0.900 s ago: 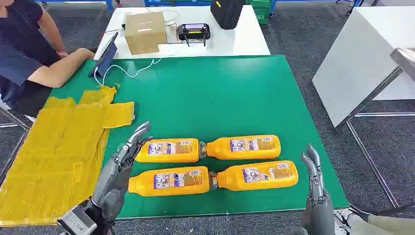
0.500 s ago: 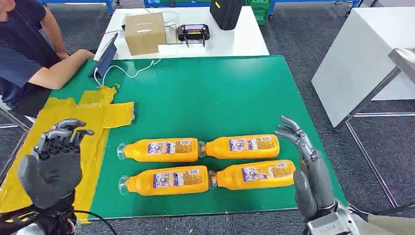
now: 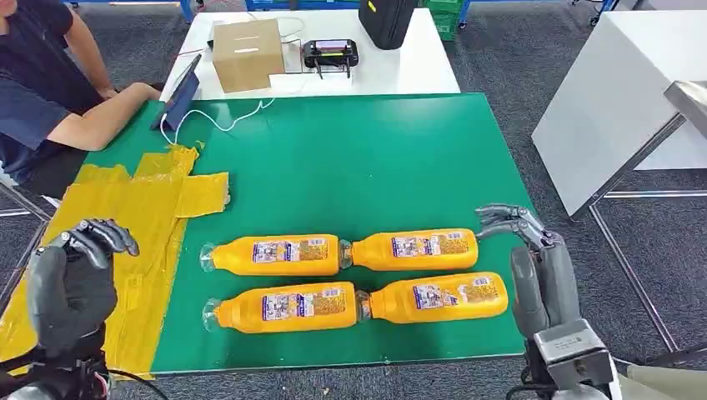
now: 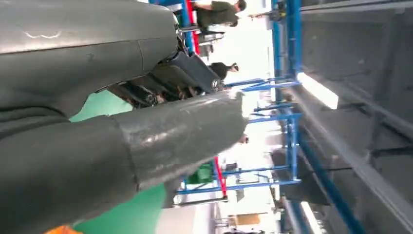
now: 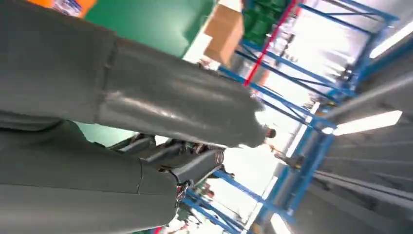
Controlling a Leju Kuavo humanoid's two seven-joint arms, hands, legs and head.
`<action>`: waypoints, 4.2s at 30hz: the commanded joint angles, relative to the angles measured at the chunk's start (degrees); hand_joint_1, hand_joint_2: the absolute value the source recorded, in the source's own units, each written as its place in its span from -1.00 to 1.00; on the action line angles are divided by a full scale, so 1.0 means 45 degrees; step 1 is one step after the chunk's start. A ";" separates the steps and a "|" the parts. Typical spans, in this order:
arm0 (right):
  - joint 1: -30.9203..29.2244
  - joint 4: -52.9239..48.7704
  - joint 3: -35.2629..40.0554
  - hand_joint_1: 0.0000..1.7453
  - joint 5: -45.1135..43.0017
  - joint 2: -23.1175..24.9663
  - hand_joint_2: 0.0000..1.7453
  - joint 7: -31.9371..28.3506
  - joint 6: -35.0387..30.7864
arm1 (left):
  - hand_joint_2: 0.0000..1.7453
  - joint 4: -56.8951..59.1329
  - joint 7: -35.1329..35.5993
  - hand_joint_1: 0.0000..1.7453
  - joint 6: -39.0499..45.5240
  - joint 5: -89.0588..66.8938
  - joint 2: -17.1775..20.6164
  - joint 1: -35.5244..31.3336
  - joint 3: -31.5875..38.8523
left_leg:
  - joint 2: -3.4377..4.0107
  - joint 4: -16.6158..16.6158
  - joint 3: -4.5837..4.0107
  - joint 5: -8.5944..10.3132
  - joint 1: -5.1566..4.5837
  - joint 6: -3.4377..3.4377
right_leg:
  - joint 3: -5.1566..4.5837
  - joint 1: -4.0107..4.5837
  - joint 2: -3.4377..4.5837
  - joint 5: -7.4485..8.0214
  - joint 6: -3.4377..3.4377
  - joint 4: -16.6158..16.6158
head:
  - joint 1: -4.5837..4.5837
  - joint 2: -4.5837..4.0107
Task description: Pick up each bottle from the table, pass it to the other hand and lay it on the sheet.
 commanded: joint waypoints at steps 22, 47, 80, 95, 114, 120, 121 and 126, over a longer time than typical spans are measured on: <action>-0.0230 0.2866 0.2245 -1.00 0.6246 -0.4708 1.00 0.3735 0.1362 | -1.00 0.1012 0.0445 -1.00 0.0298 -0.0735 0.0136 0.0136 0.0289 | -0.0032 -0.0009 0.0059 -0.0023 0.0001 -0.0012 | 0.0069 -0.0005 0.0087 -0.0010 -0.0022 -0.0025 | -0.0005 0.0000; -0.0901 0.5074 0.2210 -1.00 0.7932 -0.4801 1.00 0.4825 0.1864 | -1.00 0.1536 0.0583 -1.00 0.0132 -0.0141 0.0147 -0.0622 -0.0007 | -0.0031 -0.0013 0.0026 0.0000 -0.0005 -0.0006 | 0.0033 -0.0007 0.0032 0.0004 -0.0011 -0.0026 | 0.0000 0.0000; -0.1293 1.0486 0.5245 1.00 0.8930 -0.5337 1.00 0.5027 0.2512 | -1.00 0.3429 0.1140 -1.00 0.0099 0.0699 0.0166 -0.2895 -0.1114 | -0.0081 -0.0027 0.0073 0.0012 0.0010 -0.0006 | 0.0090 0.0007 -0.0014 0.0005 -0.0012 -0.0061 | 0.0005 0.0000; -0.1474 1.0878 0.7963 1.00 0.5442 -0.8637 1.00 0.4431 0.4352 | -1.00 0.5300 0.1506 -1.00 0.0316 0.1820 0.0553 -0.4353 -0.2250 | -0.0109 -0.0017 0.0219 -0.0019 0.0025 0.0017 | 0.0124 0.0012 -0.0035 -0.0022 0.0017 -0.0090 | 0.0000 0.0000; 0.0220 0.1741 0.1846 1.00 -0.0360 -0.1099 1.00 0.3962 0.0258 | -1.00 0.1461 0.2778 -1.00 0.0195 0.4558 0.0004 0.0614 -0.0355 | 0.0082 0.0014 0.0283 -0.0150 0.0035 0.0039 | 0.0317 0.0012 0.0150 -0.0049 0.0031 -0.0110 | -0.0005 0.0000; -0.1349 0.2523 0.2172 1.00 -0.0278 0.0151 1.00 0.3935 0.0727 | 1.00 0.1132 0.2460 -1.00 0.0346 0.3237 -0.0488 0.0274 -0.1626 | 0.0024 0.0009 0.0191 -0.0121 0.0040 0.0043 | 0.0225 0.0018 0.0114 -0.0040 0.0036 -0.0109 | 0.0000 0.0000; -0.1817 0.3029 0.2287 1.00 -0.0212 0.0389 1.00 0.4062 0.0734 | 1.00 0.1248 0.2521 -1.00 0.0469 0.2981 -0.0637 -0.0009 -0.1935 | 0.0041 0.0006 0.0172 -0.0111 0.0039 0.0048 | 0.0210 0.0019 0.0099 -0.0025 0.0045 -0.0116 | 0.0005 0.0000; -0.4322 0.6109 0.2868 1.00 -0.0145 0.0860 1.00 0.4534 0.0334 | 1.00 0.2422 0.2636 -1.00 0.0963 0.2968 -0.0577 -0.1483 -0.3316 | 0.0060 0.0000 0.0168 -0.0088 0.0032 0.0049 | 0.0201 0.0017 0.0153 0.0007 0.0036 -0.0121 | 0.0000 0.0000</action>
